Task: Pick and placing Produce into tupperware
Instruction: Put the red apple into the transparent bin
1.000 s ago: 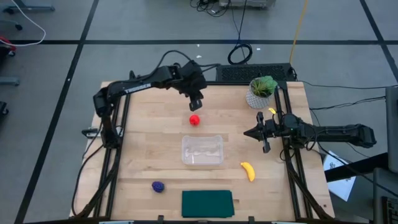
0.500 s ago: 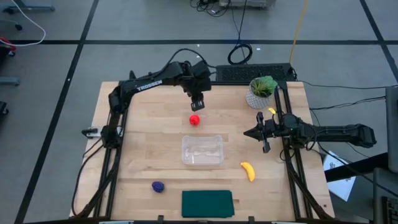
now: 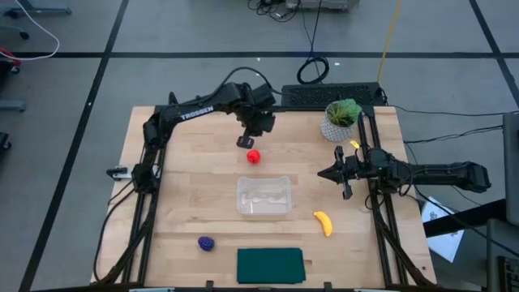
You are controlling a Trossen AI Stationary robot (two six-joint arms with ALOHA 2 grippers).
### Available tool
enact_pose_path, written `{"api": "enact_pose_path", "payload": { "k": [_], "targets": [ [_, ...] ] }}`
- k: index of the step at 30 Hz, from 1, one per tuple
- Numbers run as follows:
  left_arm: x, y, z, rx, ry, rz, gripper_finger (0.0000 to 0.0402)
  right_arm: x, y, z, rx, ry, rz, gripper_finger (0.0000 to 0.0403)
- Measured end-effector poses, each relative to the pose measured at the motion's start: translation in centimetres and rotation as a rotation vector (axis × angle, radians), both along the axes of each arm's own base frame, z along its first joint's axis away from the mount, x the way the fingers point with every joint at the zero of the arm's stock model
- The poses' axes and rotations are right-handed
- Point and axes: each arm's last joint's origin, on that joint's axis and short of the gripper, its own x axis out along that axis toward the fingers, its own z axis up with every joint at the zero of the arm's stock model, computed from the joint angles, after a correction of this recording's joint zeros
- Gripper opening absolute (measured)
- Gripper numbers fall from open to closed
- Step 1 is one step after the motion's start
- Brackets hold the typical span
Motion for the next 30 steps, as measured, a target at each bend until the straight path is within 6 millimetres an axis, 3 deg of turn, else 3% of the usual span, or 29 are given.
{"api": "enact_pose_path", "payload": {
  "k": [10,20,30],
  "targets": [
    [0.05,-0.03,-0.03,-0.053,-0.006,0.076,0.0033,0.0,0.0,-0.06,0.008,0.007,0.0,0.0],
    [-0.2,0.29,-0.09,-0.144,0.027,0.363,0.0033,0.0,0.0,-0.03,0.008,0.004,0.0,0.0],
    [-0.1,0.27,-0.06,-0.135,0.02,0.367,0.0033,0.0,0.0,-0.03,0.008,0.004,0.0,0.0]
  ]
}}
